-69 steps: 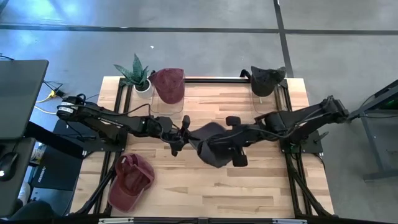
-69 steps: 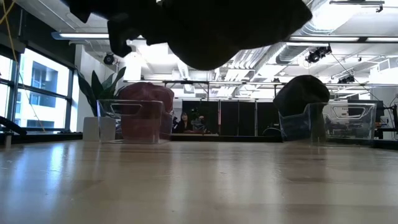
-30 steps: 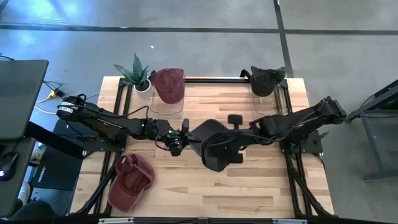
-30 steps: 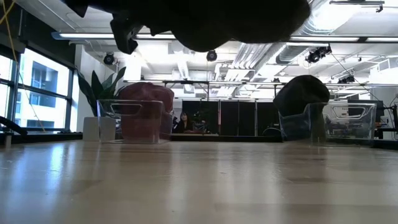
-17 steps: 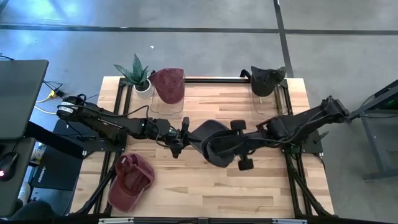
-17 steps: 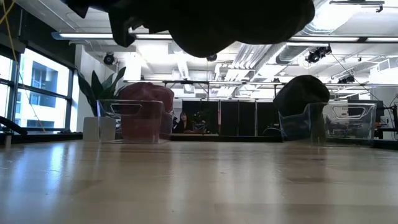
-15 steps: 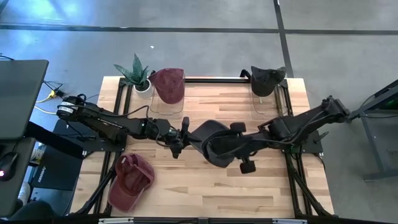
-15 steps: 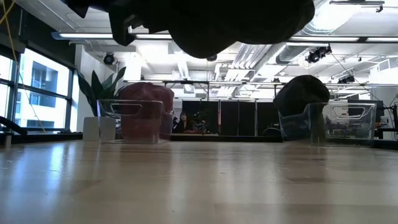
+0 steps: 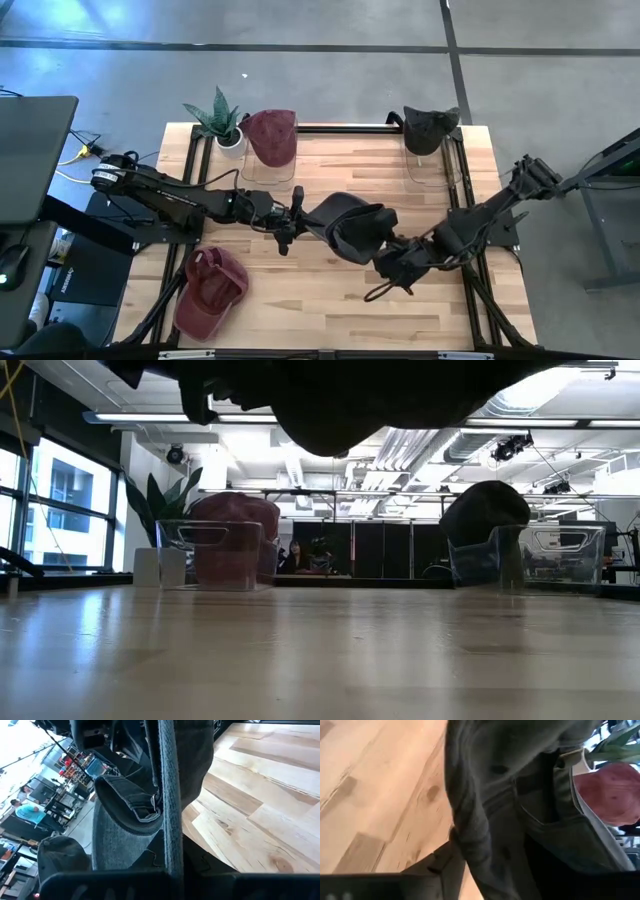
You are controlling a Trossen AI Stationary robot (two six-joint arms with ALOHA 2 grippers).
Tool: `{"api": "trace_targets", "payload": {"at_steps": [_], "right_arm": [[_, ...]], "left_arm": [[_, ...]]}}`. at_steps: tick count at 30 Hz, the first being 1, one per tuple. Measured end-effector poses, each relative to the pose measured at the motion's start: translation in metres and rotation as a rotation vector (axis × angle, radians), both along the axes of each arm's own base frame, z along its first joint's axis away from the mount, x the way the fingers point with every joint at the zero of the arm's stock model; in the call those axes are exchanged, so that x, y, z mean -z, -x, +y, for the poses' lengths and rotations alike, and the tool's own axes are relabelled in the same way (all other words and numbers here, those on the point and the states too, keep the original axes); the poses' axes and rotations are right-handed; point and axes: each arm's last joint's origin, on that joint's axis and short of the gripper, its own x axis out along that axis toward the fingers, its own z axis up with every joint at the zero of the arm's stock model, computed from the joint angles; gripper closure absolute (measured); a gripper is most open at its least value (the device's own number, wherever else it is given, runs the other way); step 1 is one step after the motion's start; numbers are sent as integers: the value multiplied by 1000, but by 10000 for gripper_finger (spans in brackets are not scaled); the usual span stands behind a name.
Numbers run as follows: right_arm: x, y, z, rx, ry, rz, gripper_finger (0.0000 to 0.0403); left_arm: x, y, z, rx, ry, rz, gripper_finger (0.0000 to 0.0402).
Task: Pick & Place hat
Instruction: Put the black cap into the right transparent bin
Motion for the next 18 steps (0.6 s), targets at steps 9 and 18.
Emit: {"api": "trace_targets", "payload": {"at_steps": [9, 18], "right_arm": [[-4, -9, -4, 35, -90, -56, 386], [-72, -5, -10, 0, -365, 50, 396]], "left_arm": [[-5, -1, 0, -14, 55, -48, 401], [2, 0, 1, -43, 111, 28, 320]]}}
